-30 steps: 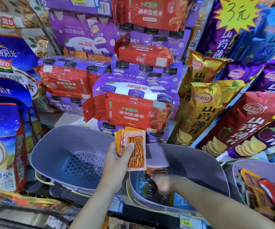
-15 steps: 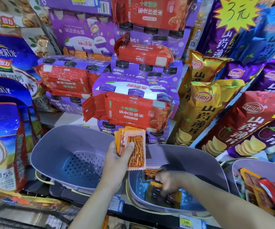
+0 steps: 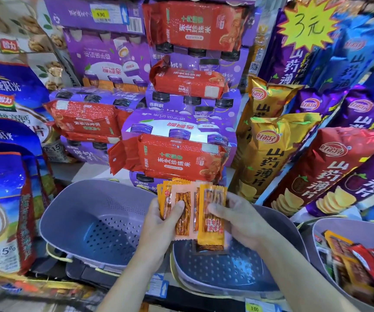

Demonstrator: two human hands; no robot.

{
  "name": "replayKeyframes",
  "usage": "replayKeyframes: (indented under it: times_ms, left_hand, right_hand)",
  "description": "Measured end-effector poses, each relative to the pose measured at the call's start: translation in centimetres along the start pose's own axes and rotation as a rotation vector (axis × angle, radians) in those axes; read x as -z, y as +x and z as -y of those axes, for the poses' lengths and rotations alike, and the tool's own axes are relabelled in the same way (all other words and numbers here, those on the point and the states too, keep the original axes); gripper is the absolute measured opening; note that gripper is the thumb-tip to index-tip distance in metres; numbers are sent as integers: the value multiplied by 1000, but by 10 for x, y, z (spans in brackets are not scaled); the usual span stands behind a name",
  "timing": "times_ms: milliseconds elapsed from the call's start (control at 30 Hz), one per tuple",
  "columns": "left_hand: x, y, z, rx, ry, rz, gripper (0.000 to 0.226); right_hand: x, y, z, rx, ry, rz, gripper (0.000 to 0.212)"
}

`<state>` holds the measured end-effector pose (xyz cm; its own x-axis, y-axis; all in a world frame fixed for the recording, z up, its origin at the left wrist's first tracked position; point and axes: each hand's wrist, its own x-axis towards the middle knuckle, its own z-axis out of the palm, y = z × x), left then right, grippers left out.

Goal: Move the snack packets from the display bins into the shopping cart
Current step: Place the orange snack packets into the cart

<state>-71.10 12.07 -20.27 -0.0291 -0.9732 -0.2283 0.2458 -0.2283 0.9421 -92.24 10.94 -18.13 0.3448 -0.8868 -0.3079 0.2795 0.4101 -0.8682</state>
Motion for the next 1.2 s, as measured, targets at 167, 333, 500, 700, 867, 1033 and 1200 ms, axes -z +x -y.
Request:
replayKeyframes:
  times_ms: [167,333,500,700,867,1033,1200]
  left_hand:
    - [-5,-6,-7,57,-88,32,51]
    - [7,-8,-7,102,-13,113,74]
    - [19,-4,-6,78,56,97,74]
    - [36,0,-5,83,38,11,59]
    - [46,4,-3,88,36,-25,58]
    - [48,4,2,74,42,-26,55]
    - [48,2,3,75,44,-1,55]
  right_hand:
    - [-28,5,-9,83,-176,-189,36]
    - [-41,11,-12,192,-405,-309,26]
    - [-40,16,-10,152,-357,-223,39]
    - [13,34,-30,-147,-846,-152,32]
    - [45,43,-73,-222,-1562,53,61]
    - [52,43,-97,-255,-1675,62,63]
    - [56,41,-108,-316,-1712,89,58]
